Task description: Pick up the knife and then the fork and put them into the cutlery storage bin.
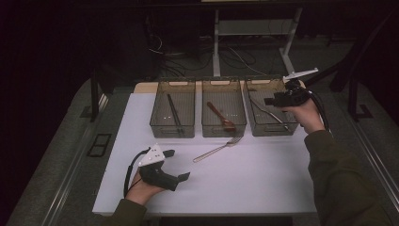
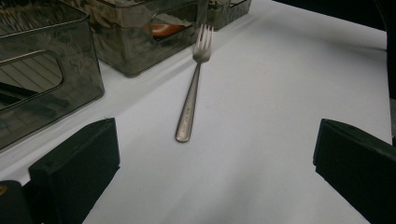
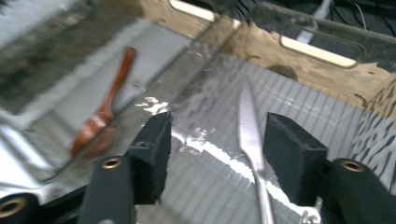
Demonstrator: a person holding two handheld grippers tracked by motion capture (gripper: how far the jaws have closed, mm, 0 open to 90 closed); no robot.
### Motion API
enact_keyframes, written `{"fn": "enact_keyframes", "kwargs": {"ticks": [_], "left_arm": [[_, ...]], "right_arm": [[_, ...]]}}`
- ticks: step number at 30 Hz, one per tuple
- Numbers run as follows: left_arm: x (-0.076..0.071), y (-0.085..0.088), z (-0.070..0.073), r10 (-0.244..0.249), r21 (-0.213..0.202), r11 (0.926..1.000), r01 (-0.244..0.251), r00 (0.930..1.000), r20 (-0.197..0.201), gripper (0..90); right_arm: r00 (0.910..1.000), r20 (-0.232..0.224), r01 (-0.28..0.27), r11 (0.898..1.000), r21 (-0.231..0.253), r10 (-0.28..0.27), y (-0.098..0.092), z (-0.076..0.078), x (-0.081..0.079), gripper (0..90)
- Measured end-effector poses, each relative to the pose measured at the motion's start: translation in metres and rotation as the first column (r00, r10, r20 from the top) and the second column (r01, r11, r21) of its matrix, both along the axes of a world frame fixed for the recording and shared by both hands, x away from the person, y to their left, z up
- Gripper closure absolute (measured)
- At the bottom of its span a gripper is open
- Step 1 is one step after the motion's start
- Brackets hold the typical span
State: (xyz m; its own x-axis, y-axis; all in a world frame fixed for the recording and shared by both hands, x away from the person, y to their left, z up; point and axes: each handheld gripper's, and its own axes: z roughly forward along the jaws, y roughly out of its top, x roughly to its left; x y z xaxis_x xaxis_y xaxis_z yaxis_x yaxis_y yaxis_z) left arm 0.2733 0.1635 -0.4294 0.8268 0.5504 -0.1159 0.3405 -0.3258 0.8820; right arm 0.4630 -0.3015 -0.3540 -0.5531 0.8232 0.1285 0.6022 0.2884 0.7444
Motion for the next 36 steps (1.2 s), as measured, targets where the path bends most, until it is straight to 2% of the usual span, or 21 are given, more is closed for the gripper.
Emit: {"fn": "enact_keyframes", "kwargs": {"ticks": [6,9,14,16,20,22,26,33,36], "left_arm": [[0.0,-0.001,-0.001,0.002,0.009,1.0,-0.001,1.0,-0.003,0.0],[0.0,-0.001,-0.001,0.001,0.01,1.0,-0.001,1.0,-0.003,0.0],[0.001,-0.001,-0.002,-0.002,0.013,0.9999,0.002,0.9999,-0.013,0.0],[0.001,-0.002,-0.002,-0.002,0.014,0.9999,0.002,0.9999,-0.015,0.0],[0.001,-0.002,-0.003,-0.002,0.018,0.9998,0.003,0.9998,-0.022,0.0],[0.002,-0.003,-0.003,-0.002,0.017,0.9999,0.003,0.9996,-0.027,0.0],[0.004,-0.004,-0.004,-0.003,0.023,0.9997,0.004,0.9996,-0.03,0.0],[0.005,-0.005,-0.002,0.011,0.036,0.9993,-0.01,0.9997,-0.023,2.5],[0.005,-0.007,-0.002,0.007,0.045,0.999,-0.007,0.9998,-0.018,3.4]], "right_arm": [[0.9974,0.064,-0.037,0.999,0.034,0.035,-0.003,0.008,-0.036,34.1],[0.9966,0.07,-0.045,0.998,0.034,0.043,-0.003,0.006,-0.057,31.7],[0.9936,0.076,-0.089,0.994,0.069,0.083,-0.003,-0.001,-0.087,27.4],[0.991,0.094,-0.103,0.991,0.082,0.095,-0.002,-0.006,-0.097,22.7],[0.9884,0.097,-0.126,0.988,0.094,0.117,0.003,-0.018,-0.118,17.3],[0.9866,0.103,-0.136,0.987,0.089,0.127,0.006,-0.026,-0.126,11.8],[0.9868,0.084,-0.146,0.985,0.097,0.138,0.01,-0.039,-0.142,11.7],[0.9845,0.114,-0.148,0.981,0.128,0.133,0.009,-0.061,-0.17,11.4],[0.9842,0.111,-0.153,0.978,0.143,0.138,0.008,-0.068,-0.178,11.4]]}}
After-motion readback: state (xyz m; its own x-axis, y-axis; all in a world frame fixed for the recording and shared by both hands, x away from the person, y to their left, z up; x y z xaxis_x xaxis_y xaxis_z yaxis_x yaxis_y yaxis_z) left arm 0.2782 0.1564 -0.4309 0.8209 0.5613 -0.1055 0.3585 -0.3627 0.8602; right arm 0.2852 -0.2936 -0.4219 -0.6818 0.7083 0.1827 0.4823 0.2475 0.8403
